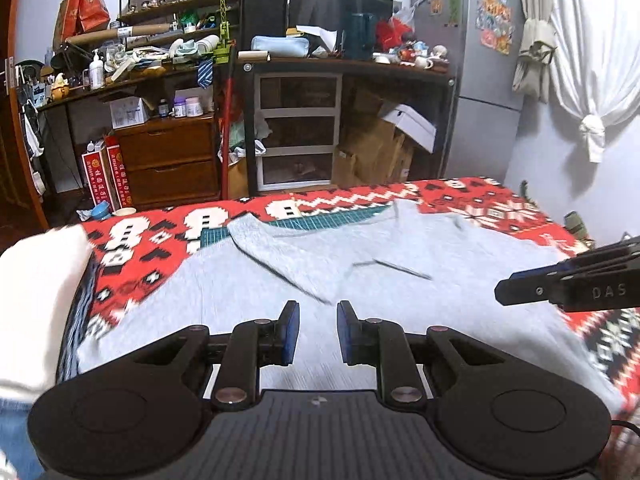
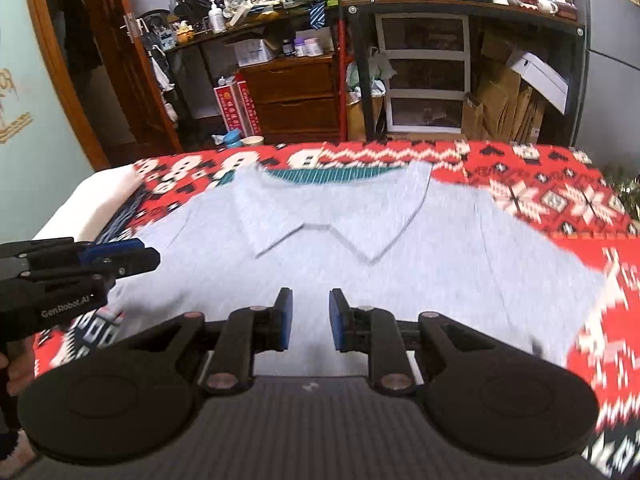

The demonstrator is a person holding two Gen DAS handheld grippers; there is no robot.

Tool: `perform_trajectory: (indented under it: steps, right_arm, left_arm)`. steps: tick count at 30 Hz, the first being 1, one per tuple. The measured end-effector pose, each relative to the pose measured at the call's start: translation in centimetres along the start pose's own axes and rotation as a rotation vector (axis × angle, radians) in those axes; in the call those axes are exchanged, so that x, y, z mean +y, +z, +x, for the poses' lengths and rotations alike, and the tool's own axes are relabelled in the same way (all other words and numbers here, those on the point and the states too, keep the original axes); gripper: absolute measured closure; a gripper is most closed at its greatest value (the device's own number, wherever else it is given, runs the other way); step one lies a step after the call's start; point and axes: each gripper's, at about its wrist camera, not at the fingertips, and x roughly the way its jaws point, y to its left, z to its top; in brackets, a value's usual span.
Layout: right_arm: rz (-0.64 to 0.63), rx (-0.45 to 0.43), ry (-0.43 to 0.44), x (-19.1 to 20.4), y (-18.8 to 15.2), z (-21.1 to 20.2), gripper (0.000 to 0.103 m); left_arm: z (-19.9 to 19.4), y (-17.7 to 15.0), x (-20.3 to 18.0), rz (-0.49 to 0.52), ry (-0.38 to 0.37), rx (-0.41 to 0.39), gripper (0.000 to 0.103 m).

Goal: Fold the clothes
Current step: 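Pull both grippers back above the flat grey sweater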

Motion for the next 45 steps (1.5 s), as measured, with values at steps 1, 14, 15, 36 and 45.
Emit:
perform_trajectory:
  steps: [1,14,15,36,45]
  right_arm:
    - [-0.002,-0.007,-0.005,0.2,-0.7,-0.9,0.081]
    - [-0.153,0.01,-0.053,2.1,-9.6,-9.3,0.086]
    - [-0.151,0.019,-0.05,2.0,-9.9,-9.3,0.092]
    - [-0.075,0.19,-0.002,0.4,-12.2,-3.5,0.099]
    - [-0.053,0.126,0.019,0.6,-12.5,-5.8,0.098]
  left_arm:
    - [-0.7,-0.4,-0.1,-0.005,-0.01,0.007,0.083]
    - [-8.5,-6.3,-3.3,0.084,-0.096,0.084,0.083]
    - [-8.8,-6.7,-4.0,0.123,-0.093,0.084,0.083]
    - [-3.4,-10.2,-4.0,0.072,-0.158,0.288,0.09]
    - [-5.1,-10.4,-2.7,-0.016,-0.164,0.251,0.09]
